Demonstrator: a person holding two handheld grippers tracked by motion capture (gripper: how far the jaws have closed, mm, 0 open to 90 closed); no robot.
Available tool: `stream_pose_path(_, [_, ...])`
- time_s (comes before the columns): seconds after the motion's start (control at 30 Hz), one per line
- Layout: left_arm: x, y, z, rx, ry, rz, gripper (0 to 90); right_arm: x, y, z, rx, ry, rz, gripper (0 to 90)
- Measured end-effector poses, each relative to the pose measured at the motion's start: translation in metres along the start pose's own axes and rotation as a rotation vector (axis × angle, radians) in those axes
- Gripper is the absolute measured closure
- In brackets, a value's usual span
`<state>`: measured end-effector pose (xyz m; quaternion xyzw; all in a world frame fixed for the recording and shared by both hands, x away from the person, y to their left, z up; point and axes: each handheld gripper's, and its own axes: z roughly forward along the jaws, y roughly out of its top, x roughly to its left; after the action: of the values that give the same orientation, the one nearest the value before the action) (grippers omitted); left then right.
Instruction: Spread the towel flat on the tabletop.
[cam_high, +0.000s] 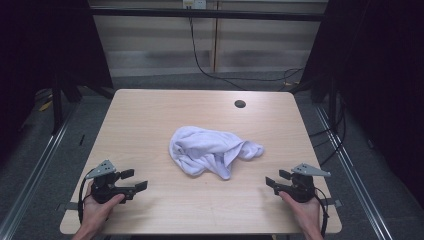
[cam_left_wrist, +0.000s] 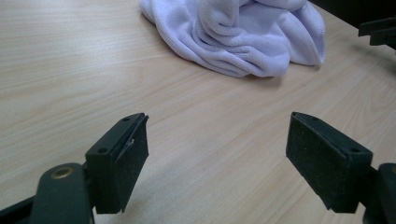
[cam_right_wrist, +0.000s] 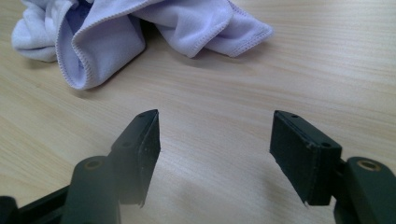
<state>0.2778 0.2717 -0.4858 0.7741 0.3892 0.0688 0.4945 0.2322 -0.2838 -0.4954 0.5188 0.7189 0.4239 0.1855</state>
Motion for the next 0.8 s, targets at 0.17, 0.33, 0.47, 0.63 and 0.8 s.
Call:
stream_pose_path(0.17, [0.002,0.002,0.005,0.02,-0.005,0.011,20.7,0.002,0.0,0.0,0.022,0.008,-0.016,35.0])
stream_pose_path(0.33, [0.0,0.003,0.009,0.03,-0.004,0.025,20.8,0.006,0.002,-0.003,0.001,0.083,-0.022,35.2])
stream_pose_path(0.47, [-0.005,0.002,0.009,0.035,-0.008,0.045,20.7,0.014,0.007,-0.002,0.022,0.111,-0.042,35.1])
stream_pose_path(0.63, [-0.008,0.002,0.006,0.022,-0.044,0.045,20.7,0.02,0.017,0.001,0.017,0.14,-0.061,34.4])
stream_pose_path(0.8, [-0.008,0.003,0.007,0.027,-0.033,0.056,20.6,0.024,0.044,0.016,0.021,0.195,-0.09,31.9])
